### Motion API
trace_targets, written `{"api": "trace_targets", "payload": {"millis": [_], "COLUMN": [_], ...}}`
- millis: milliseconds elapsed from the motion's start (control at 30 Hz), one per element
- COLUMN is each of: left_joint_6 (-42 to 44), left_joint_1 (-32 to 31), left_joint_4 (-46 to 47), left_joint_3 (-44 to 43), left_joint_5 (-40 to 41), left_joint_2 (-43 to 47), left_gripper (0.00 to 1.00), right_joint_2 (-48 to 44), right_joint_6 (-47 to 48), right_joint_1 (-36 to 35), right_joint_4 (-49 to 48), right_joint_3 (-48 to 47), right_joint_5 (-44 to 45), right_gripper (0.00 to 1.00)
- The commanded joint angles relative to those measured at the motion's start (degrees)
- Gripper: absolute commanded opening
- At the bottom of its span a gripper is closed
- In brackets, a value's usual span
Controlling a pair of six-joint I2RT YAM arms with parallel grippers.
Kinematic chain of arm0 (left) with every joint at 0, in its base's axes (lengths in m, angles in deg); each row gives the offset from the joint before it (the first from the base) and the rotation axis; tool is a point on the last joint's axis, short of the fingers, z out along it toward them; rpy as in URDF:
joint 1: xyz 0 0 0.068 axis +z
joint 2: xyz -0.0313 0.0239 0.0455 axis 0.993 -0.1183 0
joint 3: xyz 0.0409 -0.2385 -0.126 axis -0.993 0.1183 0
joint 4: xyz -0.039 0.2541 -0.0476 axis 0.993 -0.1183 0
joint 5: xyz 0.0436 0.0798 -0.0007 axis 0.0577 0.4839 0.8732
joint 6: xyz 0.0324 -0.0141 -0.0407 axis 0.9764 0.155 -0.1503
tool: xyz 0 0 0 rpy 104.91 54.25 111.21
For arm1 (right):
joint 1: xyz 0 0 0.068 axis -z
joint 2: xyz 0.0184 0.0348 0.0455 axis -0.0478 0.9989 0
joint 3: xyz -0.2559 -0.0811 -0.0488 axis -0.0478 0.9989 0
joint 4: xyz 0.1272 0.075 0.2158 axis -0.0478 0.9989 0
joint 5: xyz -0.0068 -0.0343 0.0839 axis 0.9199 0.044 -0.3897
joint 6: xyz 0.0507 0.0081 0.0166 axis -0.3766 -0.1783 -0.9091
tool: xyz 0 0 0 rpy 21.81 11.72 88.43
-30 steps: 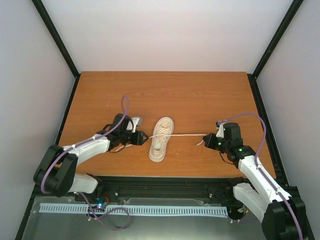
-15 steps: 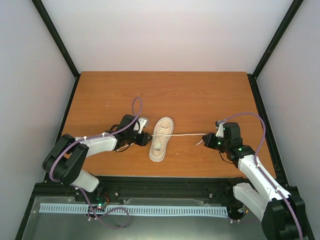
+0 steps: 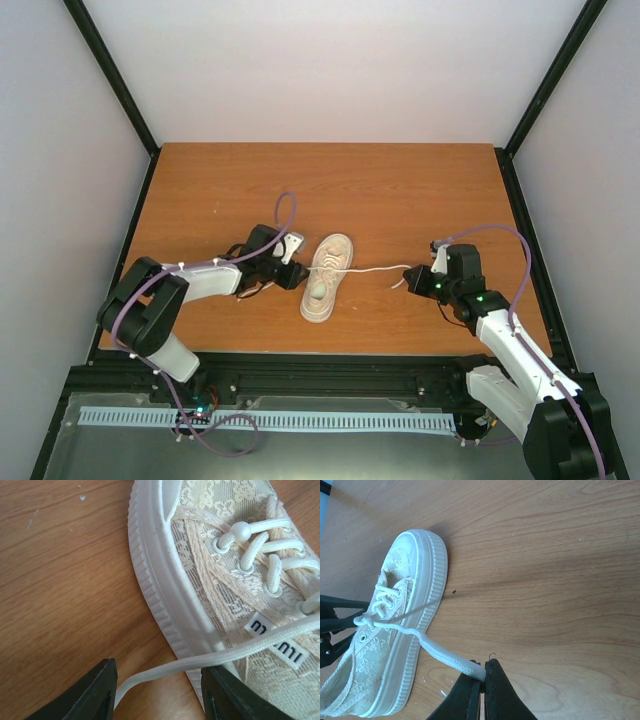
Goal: Tie the shoes
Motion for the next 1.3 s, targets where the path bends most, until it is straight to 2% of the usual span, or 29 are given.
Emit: {"api": "trace_targets", "payload": {"millis": [0, 267, 433, 567, 733, 900, 1067, 1267], "left_joint_6": [2.63, 2.69, 2.2, 1.6, -1.23, -5.6, -7.12, -12.3], "left_joint_1": [-0.9, -0.9, -0.9, -0.9, -0.9, -1.84, -6.38, -13.67], "left_joint_4": [0.71, -0.22, -0.47, -0.52, 0.54, 2.2, 0.01, 3.77], "left_joint_3": [-3.23, -6.52, -7.52, -6.74, -2.75, 2.83, 4.2, 3.22], "left_joint_5": [-0.46, -1.86, -1.63, -2.03, -4.3, -8.95, -6.78, -5.68], "left_joint_2": [-1.77, -6.27, -7.6, -6.6, -2.3, 3.41, 5.58, 4.38], "left_gripper": [0.48, 0.33, 0.13, 0.02, 0.01, 0.01, 0.01, 0.01], "right_joint_2": [-0.51, -1.39, -1.29, -1.29, -0.6, 3.86, 8.68, 10.14], "right_joint_6": [0.71, 0.63, 0.42, 0.86, 2.01, 4.49, 5.63, 5.67], "right_joint_1": [0.5, 0.44, 0.43, 0.44, 0.42, 0.41, 0.34, 0.24], "right_joint_4": [-1.21, -1.24, -1.71, -1.61, -1.75, -3.75, -6.1, -6.7], "right_joint_3": [-0.33, -0.34, -0.55, -0.81, -1.38, -3.07, -4.22, -4.83], "right_joint_5": [-0.63, -0.32, -0.54, -0.52, -1.16, -5.87, -9.29, -10.47], "right_gripper": [0.03, 0.03, 0.03, 0.03, 0.03, 0.03, 0.03, 0.03]}}
